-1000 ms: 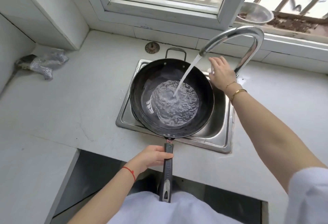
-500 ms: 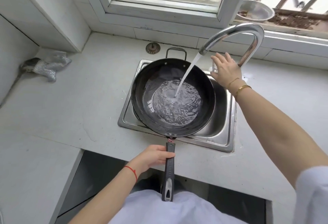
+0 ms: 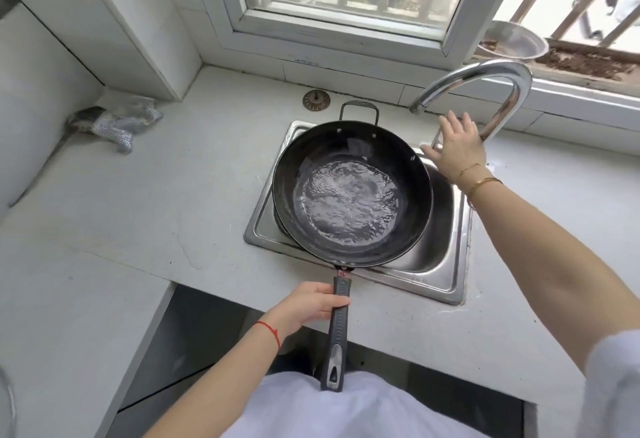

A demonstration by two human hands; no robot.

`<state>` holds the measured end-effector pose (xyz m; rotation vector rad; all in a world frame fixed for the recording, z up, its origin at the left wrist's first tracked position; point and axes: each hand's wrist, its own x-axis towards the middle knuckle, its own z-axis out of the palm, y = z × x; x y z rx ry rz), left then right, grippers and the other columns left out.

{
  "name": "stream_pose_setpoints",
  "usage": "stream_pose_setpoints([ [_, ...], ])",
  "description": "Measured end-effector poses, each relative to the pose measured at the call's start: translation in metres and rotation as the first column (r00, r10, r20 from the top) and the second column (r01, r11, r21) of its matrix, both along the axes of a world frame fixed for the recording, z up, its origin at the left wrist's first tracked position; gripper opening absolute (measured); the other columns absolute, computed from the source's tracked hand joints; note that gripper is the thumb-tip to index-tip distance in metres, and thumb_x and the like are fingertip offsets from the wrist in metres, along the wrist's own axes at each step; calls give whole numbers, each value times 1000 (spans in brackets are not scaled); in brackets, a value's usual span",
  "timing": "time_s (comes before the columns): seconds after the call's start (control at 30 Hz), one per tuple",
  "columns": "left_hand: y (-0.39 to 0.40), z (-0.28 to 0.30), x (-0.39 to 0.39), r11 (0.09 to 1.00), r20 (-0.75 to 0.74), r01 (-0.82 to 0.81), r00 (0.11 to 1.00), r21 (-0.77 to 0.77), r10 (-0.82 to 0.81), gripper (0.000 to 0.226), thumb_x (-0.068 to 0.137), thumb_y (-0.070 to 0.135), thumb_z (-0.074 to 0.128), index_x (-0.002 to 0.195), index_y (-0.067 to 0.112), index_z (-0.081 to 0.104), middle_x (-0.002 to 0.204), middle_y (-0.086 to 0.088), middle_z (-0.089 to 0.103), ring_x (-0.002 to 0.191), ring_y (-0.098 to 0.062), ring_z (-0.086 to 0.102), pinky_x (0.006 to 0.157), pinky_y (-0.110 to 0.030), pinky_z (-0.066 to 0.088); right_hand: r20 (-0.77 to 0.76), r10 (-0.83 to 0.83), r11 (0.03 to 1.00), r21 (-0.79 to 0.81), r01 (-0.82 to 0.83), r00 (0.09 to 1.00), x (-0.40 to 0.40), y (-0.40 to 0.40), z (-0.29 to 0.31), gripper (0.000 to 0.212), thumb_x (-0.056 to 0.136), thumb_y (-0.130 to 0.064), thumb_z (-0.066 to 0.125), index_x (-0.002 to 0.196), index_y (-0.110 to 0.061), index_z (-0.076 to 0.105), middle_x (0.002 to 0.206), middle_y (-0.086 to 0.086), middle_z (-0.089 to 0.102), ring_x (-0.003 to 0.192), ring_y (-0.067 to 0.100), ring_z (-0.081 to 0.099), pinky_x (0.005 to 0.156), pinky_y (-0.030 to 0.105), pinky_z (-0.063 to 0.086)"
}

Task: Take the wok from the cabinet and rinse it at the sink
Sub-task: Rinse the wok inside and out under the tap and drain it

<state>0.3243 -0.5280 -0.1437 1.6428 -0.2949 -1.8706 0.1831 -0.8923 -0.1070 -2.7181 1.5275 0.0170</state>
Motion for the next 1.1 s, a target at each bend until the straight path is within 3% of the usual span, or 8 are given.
stream_pose_setpoints([
  [0.13, 0, -1, 0, 1000, 13, 15, 1000, -9, -15, 31, 87, 17, 71, 115, 4, 67, 113, -11, 72, 100, -17, 70, 78, -17, 55, 315, -32, 983, 182, -27, 949, -19, 30, 11, 69, 94, -38, 61, 149, -5, 35, 156, 16, 35, 146, 34, 27, 121, 44, 24],
  [0.27, -1, -2, -1, 999, 26, 32, 999, -17, -32, 33, 87, 16, 71, 117, 3, 66, 113, -11, 72, 99, -16, 69, 76, -15, 55, 522, -179, 964, 264, 42, 834, -34, 80, 29, 51, 93, -27, 67, 138, -8, 52, 126, 10, 63, 112, 22, 59, 92, 16, 38],
  [0.33, -1, -3, -2, 999, 34, 32, 999, -16, -32, 33, 87, 15, 71, 118, 2, 65, 111, -10, 71, 98, -16, 69, 76, -15, 55, 581, -227, 956, 285, 66, 782, -38, 105, 34, 45, 93, -26, 67, 133, -9, 59, 107, 2, 65, 99, 18, 60, 94, 21, 43],
  [0.47, 0, -4, -3, 999, 53, 33, 998, -18, -32, 36, 86, 15, 72, 118, 2, 65, 113, -12, 71, 101, -19, 69, 77, -17, 56, 645, -344, 919, 378, 107, 682, -43, 162, 33, 34, 92, -28, 67, 121, -10, 67, 113, 3, 71, 100, 16, 65, 93, 24, 50],
  [0.57, 2, -3, -5, 999, 68, 23, 997, -48, -20, 32, 87, 13, 71, 117, 2, 64, 112, -13, 71, 97, -19, 70, 75, -16, 56, 620, -427, 871, 478, 115, 658, -40, 222, 20, 30, 91, -28, 67, 115, -10, 67, 103, 3, 72, 90, 13, 66, 79, 13, 51],
  [0.8, 9, -4, -12, 992, 105, 38, 994, -123, -25, 29, 88, 16, 70, 114, 3, 67, 111, -15, 72, 103, -22, 69, 88, -26, 55, 385, -585, 683, 709, 177, 713, -19, 341, -28, 45, 87, -47, 67, 115, -15, 54, 98, 1, 64, 86, 15, 62, 76, 28, 54],
  [0.97, 11, -4, -10, 993, 92, 15, 996, -119, -4, 10, 88, 12, 70, 88, 18, 61, 95, -1, 69, 99, -18, 66, 99, -32, 49, 327, -678, 574, 795, 196, 658, -1, 370, -35, 32, 95, -47, 55, 102, -16, 53, 92, 1, 65, 83, 16, 64, 78, 35, 58],
  [1.1, 10, -11, -4, 991, 61, 36, 998, -126, -29, 34, 88, 17, 70, 118, 2, 64, 110, -10, 72, 105, -21, 68, 93, -29, 52, 307, -656, 552, 818, 161, 690, -1, 376, -33, 28, 89, -37, 66, 101, -15, 53, 83, -3, 63, 71, 9, 60, 60, 20, 49],
])
